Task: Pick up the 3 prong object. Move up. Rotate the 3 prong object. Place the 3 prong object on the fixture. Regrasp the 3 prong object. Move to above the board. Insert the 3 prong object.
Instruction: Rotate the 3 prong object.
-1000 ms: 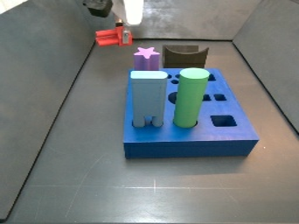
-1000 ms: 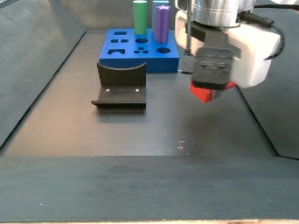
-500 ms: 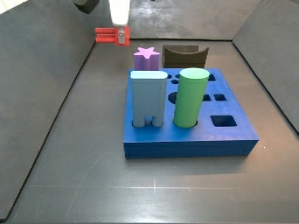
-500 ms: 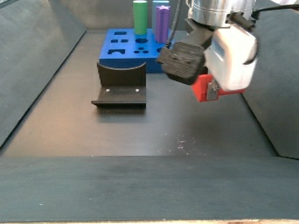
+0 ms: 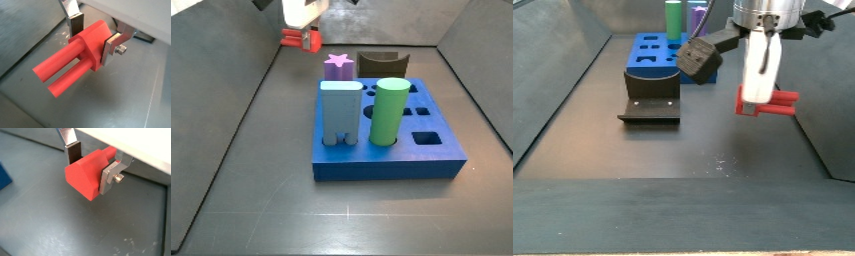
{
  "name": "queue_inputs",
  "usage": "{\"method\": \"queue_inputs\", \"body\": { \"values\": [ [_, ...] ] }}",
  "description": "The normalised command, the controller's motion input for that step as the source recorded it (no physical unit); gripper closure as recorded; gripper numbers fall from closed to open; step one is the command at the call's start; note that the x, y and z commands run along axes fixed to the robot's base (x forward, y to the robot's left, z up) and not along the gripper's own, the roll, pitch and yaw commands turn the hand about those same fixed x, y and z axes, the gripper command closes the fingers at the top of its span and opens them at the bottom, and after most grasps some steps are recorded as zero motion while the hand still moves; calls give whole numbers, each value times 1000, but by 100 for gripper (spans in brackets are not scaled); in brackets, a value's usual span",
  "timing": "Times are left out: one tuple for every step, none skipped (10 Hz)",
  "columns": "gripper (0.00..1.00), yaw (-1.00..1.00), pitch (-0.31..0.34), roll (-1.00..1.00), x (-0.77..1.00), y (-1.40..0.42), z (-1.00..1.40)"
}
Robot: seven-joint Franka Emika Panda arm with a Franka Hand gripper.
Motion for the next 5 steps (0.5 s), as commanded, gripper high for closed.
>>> {"method": "queue_inputs", "body": {
  "values": [
    [100, -1000, -2, -6, -9, 12, 10],
    [100, -1000, -2, -6, -9, 12, 10],
    [100, -1000, -2, -6, -9, 12, 10],
    [100, -1000, -2, -7, -9, 11, 10],
    [100, -1000, -3, -7, -9, 12, 10]
  ]
}}
